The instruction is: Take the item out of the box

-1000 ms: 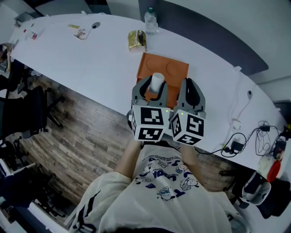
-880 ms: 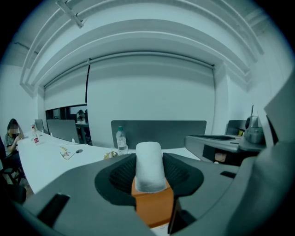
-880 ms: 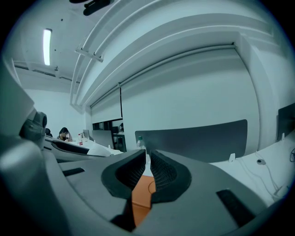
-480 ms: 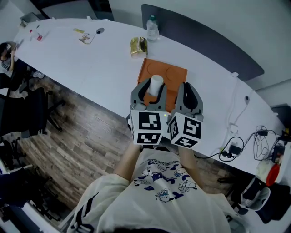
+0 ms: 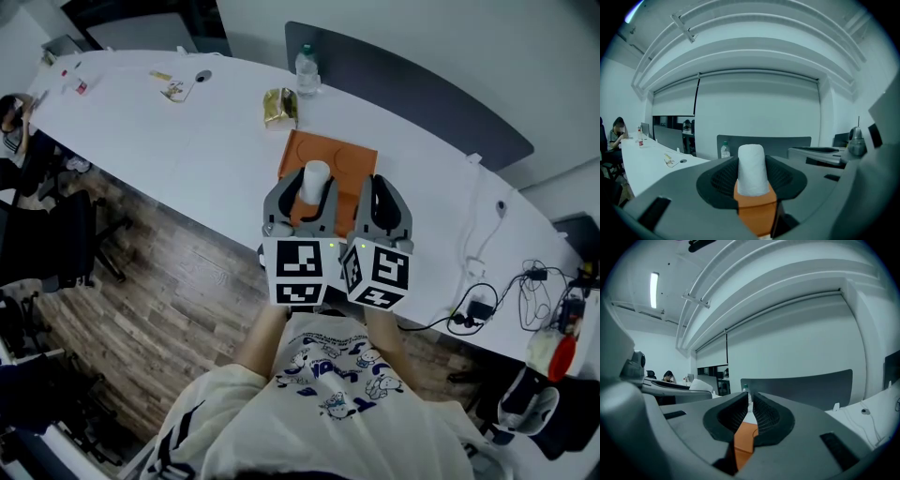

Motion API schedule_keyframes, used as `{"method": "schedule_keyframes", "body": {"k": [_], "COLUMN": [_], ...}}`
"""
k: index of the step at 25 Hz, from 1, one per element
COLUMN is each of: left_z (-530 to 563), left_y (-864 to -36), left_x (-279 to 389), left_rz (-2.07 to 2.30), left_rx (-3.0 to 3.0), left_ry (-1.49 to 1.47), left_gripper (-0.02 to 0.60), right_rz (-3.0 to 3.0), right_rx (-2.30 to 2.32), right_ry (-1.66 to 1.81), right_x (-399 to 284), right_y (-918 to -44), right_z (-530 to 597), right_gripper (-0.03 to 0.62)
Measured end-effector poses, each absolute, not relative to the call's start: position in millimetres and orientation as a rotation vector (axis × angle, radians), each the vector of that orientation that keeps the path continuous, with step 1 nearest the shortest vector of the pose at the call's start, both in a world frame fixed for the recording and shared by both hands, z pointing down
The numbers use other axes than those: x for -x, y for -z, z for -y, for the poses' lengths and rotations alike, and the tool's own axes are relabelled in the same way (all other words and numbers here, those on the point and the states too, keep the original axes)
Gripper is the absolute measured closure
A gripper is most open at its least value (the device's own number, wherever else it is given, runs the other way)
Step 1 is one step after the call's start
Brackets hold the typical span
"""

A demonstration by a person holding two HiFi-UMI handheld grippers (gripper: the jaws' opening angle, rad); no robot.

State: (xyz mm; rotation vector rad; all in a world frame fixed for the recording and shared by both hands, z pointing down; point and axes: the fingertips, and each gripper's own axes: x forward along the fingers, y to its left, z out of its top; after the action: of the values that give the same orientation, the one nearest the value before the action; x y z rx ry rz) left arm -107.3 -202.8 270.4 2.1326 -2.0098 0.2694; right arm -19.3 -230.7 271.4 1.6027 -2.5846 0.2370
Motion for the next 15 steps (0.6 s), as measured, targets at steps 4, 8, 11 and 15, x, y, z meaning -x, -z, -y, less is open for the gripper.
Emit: {"method": "schedule_keyframes", "body": {"k": [4,8,11,15], "left_z": [200,198,196,194], "left_y": [-265,-263,-261,-258], "left_x": [108,108,108,105], "left_rz": [2.040,2.052,2.058,2.071], "left_rx": [-2.131,-2.128,-2.128,-2.129], "left_ry": [-0.240,-0.228,-0.217,-0.207], "left_gripper": [0.394,0.394,0.394,0.394], "right_rz": [2.586,2.585,2.585,2.591], "right_rx": [-1.609,-1.612,-1.614,-1.606], "right_ry": [-0.235,-0.235,-0.236,-0.231], "right_x": [14,11,10,8], "right_y": [-269,-268,-268,-267], "right_z": [229,227,226,225], "right_gripper": [0.542,0.542,0.542,0.542]}}
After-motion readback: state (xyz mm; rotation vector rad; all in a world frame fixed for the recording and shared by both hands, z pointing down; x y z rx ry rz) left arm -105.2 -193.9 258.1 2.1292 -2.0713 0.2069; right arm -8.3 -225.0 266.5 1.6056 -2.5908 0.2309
